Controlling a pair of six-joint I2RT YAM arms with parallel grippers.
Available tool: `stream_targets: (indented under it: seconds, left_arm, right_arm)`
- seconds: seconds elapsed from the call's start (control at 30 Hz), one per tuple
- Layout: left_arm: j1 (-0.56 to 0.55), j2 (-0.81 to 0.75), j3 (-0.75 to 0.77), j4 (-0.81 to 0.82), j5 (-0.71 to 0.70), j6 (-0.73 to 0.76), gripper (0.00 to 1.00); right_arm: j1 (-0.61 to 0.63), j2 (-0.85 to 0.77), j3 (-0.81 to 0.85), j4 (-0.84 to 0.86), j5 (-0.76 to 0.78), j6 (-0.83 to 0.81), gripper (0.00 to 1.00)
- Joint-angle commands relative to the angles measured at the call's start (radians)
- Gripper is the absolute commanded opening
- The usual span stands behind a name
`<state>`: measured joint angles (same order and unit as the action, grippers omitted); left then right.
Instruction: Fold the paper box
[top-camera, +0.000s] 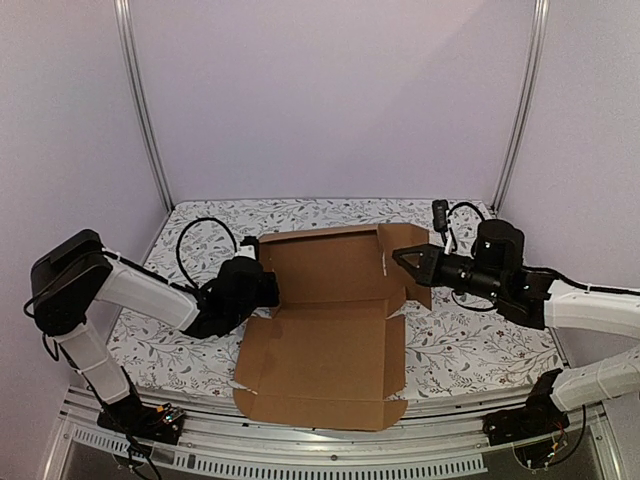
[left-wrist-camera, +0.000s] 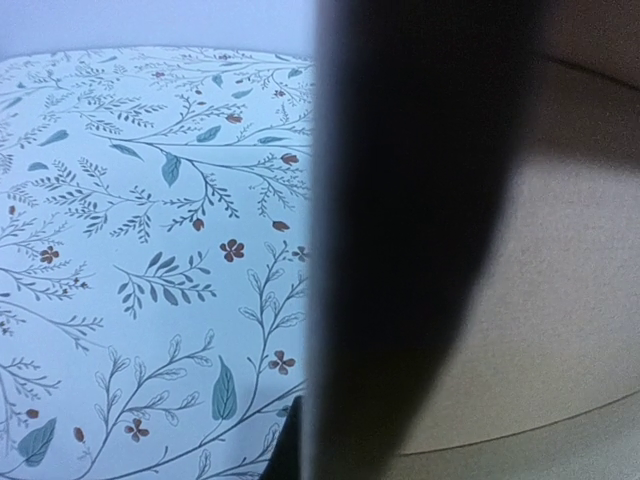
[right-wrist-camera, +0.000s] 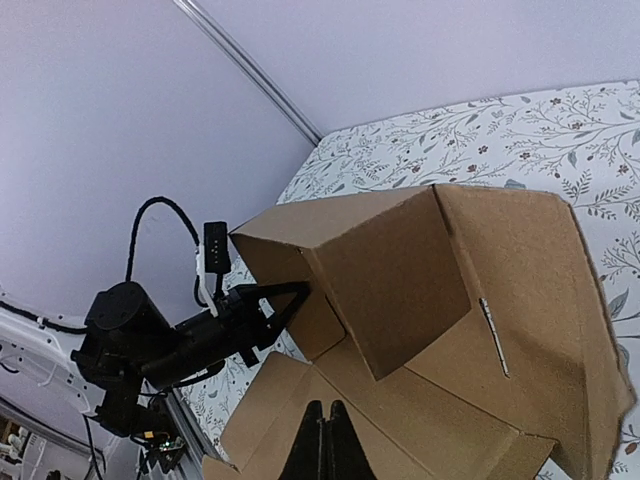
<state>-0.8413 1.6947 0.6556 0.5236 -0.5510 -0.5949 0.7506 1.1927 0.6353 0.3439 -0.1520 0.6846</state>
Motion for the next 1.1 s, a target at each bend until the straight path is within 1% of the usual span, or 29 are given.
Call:
stream_targets:
  seconds: [0.0,0.1,0.2,0.27,0.4,0.47,0.57,0.67,0.8,1.07]
  left_arm:
    - [0.039,-0.054,-0.002,-0.003,0.085,-0.066,0.0]
    - [0.061,-0.074,-0.009,0.004,0.123,-0.09,0.0]
    - [0.084,-0.098,-0.015,0.012,0.176,-0.12,0.0]
    - [0.097,-0.116,-0.022,0.02,0.204,-0.139,0.0]
    - [0.119,-0.16,-0.032,0.032,0.258,-0.176,0.0]
    - [0.129,-0.186,-0.039,0.034,0.281,-0.193,0.0]
    - [0.145,-0.22,-0.046,0.041,0.328,-0.221,0.0]
    - [0.152,-0.245,-0.043,0.041,0.371,-0.231,0.0]
    - [0.157,-0.268,-0.039,0.039,0.417,-0.237,0.0]
    - [0.163,-0.295,-0.037,0.055,0.478,-0.253,0.0]
  right_arm:
    - [0.007,-0.171,-0.017,-0.192,-0.058,-0.136,0.0]
    - [0.007,-0.329,-0.035,-0.271,-0.041,-0.193,0.0]
    - [0.006,-0.474,-0.046,-0.374,0.026,-0.237,0.0]
    - [0.006,-0.54,-0.046,-0.435,0.073,-0.256,0.0]
    - [0.006,-0.627,-0.052,-0.521,0.144,-0.288,0.0]
    - [0.006,-0.655,-0.071,-0.53,0.187,-0.289,0.0]
    - [0.006,-0.666,-0.1,-0.518,0.184,-0.275,0.0]
    - [0.006,-0.637,-0.127,-0.445,0.146,-0.247,0.0]
    - [0.006,-0.567,-0.152,-0.268,0.074,-0.192,0.0]
    - [0.016,-0.344,-0.123,0.05,-0.051,-0.087,0.0]
